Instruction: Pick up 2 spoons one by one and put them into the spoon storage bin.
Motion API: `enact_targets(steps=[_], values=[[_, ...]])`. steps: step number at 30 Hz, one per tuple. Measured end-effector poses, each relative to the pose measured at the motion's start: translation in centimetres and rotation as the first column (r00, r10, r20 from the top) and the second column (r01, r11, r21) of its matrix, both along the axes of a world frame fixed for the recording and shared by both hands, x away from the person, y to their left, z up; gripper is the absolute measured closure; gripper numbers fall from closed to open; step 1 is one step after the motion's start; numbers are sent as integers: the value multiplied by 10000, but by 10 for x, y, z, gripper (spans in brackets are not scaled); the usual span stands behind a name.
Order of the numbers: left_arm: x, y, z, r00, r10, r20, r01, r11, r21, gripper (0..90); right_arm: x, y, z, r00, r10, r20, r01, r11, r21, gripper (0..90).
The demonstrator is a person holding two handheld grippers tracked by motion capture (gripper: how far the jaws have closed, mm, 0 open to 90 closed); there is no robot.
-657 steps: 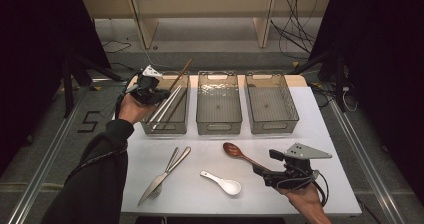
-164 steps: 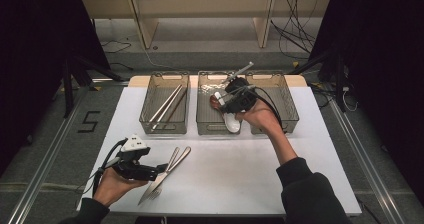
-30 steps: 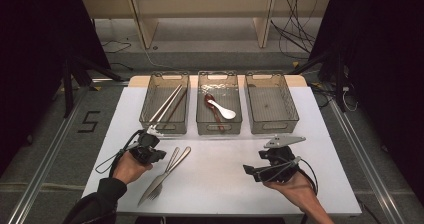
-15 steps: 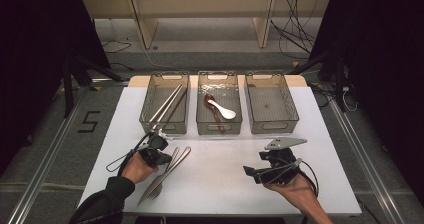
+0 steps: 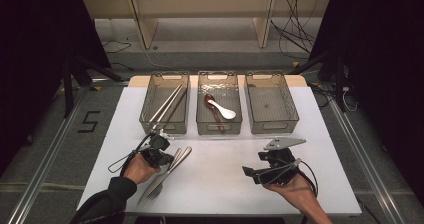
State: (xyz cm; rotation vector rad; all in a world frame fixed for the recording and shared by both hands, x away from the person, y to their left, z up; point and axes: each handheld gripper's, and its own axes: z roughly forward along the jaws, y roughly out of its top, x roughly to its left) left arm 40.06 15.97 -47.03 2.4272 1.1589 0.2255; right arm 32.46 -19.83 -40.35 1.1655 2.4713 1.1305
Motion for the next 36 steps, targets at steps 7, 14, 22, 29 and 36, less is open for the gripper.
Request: enact_targets(steps=[7, 14, 22, 29, 36], values=[[-5, -14, 0, 9980, -614, 113, 614, 9981, 50, 890, 0, 0, 1, 10000, -19, -48, 19, 10000, 11, 260], [-9, -25, 0, 9924, -1211, 227, 1212, 9926, -9, 890, 0, -1, 1, 10000, -29, -36, 29, 10000, 27, 260], [-11, -36, 0, 9859, -1641, 313, 1642, 9864, -20, 889, 0, 0, 1, 10000, -3, -67, 3, 10000, 7, 261], [-6, -41, -1, 9887, -1438, 414, 1441, 9895, -56, 888, 0, 0, 1, 10000, -3, -55, 3, 10000, 30, 262], [-6, -46, -1, 9848, -1684, 437, 1697, 9850, -297, 888, 0, -1, 1, 10000, -14, -56, 14, 10000, 1, 262]])
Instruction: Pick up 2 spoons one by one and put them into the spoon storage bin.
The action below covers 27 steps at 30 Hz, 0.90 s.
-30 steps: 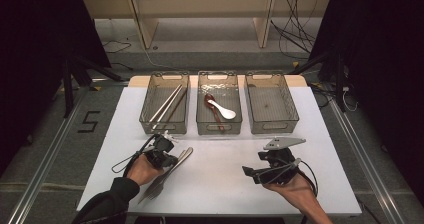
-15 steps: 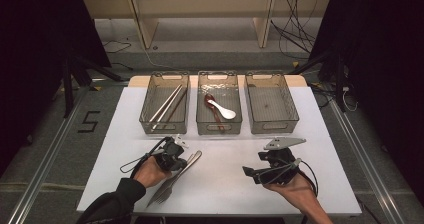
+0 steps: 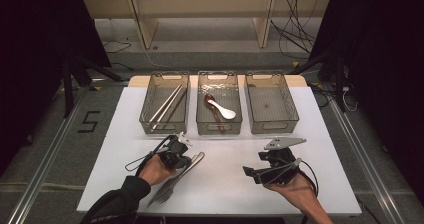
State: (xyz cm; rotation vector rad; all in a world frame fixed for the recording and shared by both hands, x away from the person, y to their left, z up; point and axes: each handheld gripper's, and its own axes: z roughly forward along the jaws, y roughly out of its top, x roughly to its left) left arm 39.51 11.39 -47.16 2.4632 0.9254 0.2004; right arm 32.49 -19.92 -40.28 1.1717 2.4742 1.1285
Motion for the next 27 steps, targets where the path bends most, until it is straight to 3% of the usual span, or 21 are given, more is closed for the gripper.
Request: enact_targets(steps=[10, 12, 18, 22, 27], values=[[-4, -11, 2, 9975, -674, 221, 678, 9975, -180, 887, 0, 0, 0, 10000, -14, -2, 14, 10000, 19, 262], [-4, -13, 4, 9958, -920, 26, 920, 9942, -560, 887, 0, -1, 0, 10000, 4, 50, -4, 10000, 20, 262], [-11, -27, 6, 9939, -1039, 376, 1027, 9942, 321, 887, 0, -1, -1, 10000, -4, 6, 4, 10000, -4, 262], [-9, -25, 7, 9950, -994, 99, 993, 9950, 118, 886, 0, -2, 0, 10000, -8, -43, 8, 10000, 30, 263], [-10, -24, 10, 9943, -1058, 125, 1058, 9944, -37, 880, 0, -2, 0, 9999, -50, -91, 51, 10000, 40, 263]])
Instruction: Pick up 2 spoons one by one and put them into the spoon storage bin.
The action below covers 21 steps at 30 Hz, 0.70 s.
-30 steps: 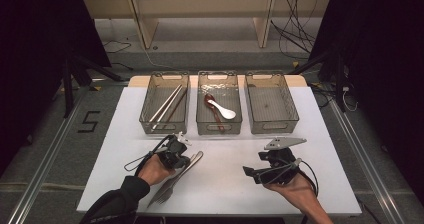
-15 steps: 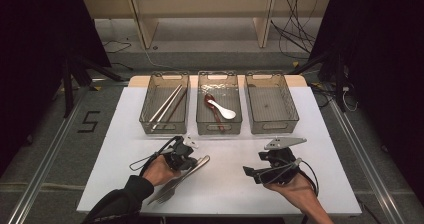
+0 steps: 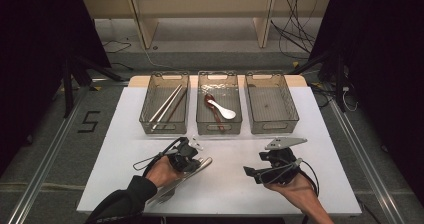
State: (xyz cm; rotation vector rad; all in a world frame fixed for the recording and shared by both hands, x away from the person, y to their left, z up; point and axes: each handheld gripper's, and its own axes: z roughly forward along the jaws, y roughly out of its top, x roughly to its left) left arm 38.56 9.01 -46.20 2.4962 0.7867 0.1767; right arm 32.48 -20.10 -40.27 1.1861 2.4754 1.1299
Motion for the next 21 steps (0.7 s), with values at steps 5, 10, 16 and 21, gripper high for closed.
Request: enact_targets(steps=[5, 10, 16, 21], values=[[0, 6, 12, 9997, 153, -169, -159, 9994, -314, 769, 0, 0, 0, 10000, 30, 47, -30, 10000, -9, 263], [-2, 13, 23, 9981, 537, -311, -546, 9981, -278, 553, 0, -1, 0, 10000, -20, 47, 20, 10000, 8, 262], [-8, 15, 20, 9950, 591, -804, -555, 9974, 457, 411, 0, -1, 0, 9999, 1, 121, -1, 10000, 16, 263], [-13, 17, 17, 9945, 369, -984, -278, 9953, 923, 365, 0, -2, 1, 10000, -26, 93, 26, 10000, 48, 263]])
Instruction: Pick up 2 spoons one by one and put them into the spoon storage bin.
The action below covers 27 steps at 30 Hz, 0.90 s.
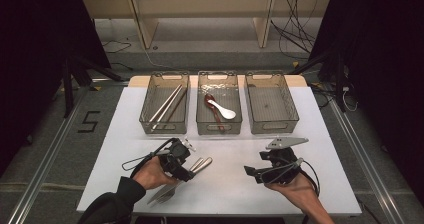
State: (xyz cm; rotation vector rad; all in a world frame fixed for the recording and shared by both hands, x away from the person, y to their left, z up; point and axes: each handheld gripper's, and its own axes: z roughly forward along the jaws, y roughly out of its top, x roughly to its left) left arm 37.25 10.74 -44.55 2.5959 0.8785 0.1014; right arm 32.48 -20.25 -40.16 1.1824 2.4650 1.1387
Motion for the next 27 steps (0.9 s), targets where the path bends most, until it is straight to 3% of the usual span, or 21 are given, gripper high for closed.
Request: enact_targets(steps=[6, 18, 27], values=[[-3, 3, -5, 9998, -86, -190, 92, 9994, 328, 326, 0, 0, 0, 10000, -3, 3, 3, 10000, 20, 263], [-9, 12, -5, 9999, 14, -161, -7, 9990, 437, 263, 0, 0, 0, 10000, 15, 19, -15, 10000, 18, 262], [-9, 17, -6, 9999, 52, -87, -45, 9970, 768, 239, 2, -3, -2, 10000, 11, 4, -11, 9999, 122, 261]])
